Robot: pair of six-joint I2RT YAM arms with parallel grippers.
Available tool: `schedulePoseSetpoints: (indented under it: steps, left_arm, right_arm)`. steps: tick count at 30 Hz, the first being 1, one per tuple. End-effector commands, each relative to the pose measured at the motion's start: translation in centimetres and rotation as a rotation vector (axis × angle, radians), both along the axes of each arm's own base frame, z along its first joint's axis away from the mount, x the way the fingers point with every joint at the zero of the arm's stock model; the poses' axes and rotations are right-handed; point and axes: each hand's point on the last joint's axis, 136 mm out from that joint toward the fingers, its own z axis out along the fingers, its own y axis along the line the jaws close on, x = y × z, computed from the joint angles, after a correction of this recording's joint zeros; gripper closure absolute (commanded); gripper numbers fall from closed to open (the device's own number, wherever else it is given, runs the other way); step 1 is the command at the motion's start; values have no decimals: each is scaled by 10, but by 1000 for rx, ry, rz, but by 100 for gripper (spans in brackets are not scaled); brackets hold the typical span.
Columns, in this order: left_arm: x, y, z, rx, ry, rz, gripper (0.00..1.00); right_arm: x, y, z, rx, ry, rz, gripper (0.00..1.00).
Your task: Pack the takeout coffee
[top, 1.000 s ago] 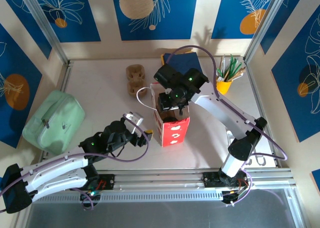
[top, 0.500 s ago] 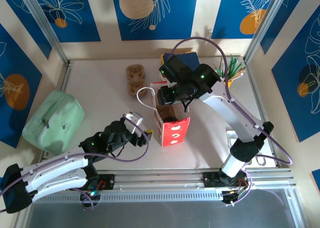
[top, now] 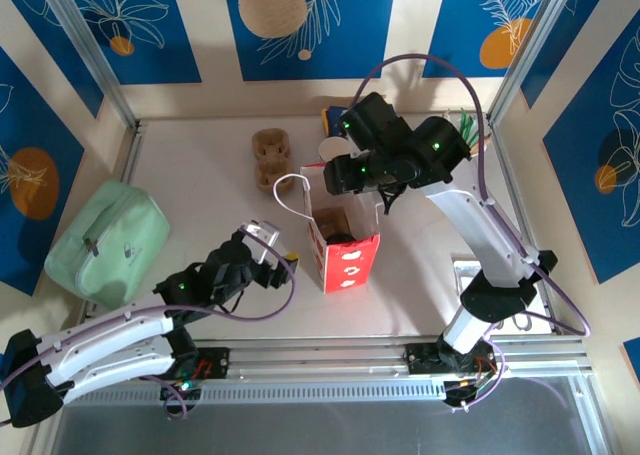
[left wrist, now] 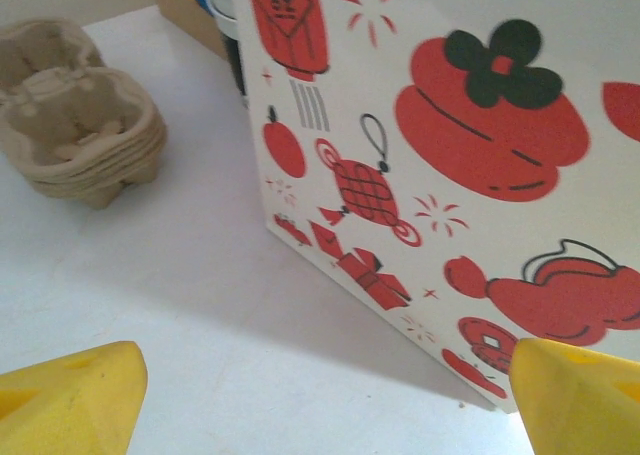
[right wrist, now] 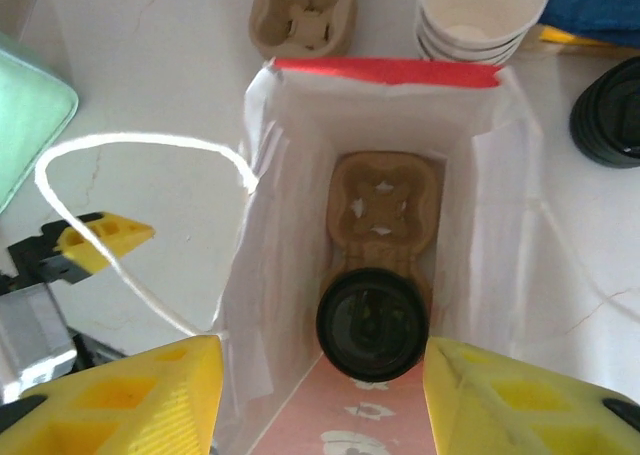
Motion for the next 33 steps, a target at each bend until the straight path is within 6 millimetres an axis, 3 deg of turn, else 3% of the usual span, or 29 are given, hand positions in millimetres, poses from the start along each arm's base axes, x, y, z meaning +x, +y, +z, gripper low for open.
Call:
schedulePoseSetpoints:
  steps: [1, 6, 22, 33]
  left_arm:
    - [7, 12, 19, -8, -32, 83, 6]
    - [10, 19, 23, -6, -20, 127, 4]
    - [23, 35, 30, -31, 2, 230, 1]
    - [23, 38, 23, -24, 8, 236, 0]
  right_arm:
    - [-2, -28, 17, -4, -48, -30, 43]
    - [4, -54, 19, 6, -77, -74, 35]
    - [22, -177, 1, 124, -163, -426, 33]
    - [52, -224, -26, 111, -205, -562, 30]
